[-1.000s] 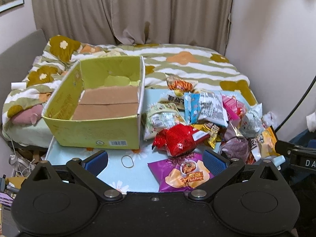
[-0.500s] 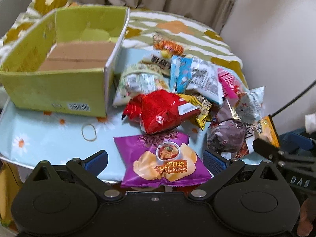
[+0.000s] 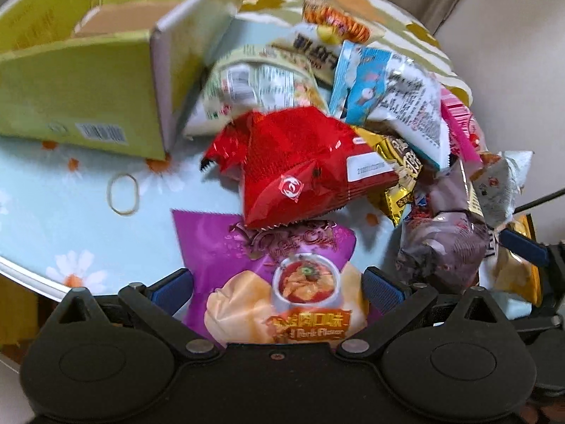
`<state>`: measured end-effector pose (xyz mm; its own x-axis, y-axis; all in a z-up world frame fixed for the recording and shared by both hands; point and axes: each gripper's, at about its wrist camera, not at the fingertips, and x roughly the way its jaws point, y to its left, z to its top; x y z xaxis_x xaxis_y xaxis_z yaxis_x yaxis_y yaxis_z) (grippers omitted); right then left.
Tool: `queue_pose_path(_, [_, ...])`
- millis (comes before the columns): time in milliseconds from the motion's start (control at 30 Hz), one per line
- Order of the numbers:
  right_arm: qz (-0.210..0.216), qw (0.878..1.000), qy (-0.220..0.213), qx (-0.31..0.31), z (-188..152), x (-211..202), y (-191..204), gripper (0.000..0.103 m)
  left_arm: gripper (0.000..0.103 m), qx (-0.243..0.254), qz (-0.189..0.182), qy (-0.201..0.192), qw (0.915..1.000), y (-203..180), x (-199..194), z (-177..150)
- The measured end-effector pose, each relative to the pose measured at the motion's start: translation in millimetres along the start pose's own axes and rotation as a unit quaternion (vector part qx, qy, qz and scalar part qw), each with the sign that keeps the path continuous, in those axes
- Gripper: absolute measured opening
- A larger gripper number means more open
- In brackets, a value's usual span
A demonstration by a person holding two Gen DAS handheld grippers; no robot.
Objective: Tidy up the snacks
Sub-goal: 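Grasp the purple chips bag with the left tool while the right grasps the brown bag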
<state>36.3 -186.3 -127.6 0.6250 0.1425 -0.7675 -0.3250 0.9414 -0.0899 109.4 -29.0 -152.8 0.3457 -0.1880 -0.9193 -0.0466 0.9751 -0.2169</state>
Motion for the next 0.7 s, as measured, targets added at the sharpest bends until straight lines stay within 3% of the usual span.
queue_pose_path(400, [0.025, 0.999, 0.023, -0.037, -3, 37, 0, 0.103, 0.103, -0.027, -0.025, 0.021, 0.9991, 4, 21, 3])
queue_pose_path(467, [0.030, 0.999, 0.028, -0.033, -5, 40, -2, 0.103, 0.092, -0.035, -0.038, 0.037, 0.9980, 6, 29, -1])
queue_pose_path(700, [0.034, 0.998, 0.031, -0.034, -7, 45, -7, 0.103, 0.082, -0.025, -0.039, 0.019, 0.9987, 4, 23, -10])
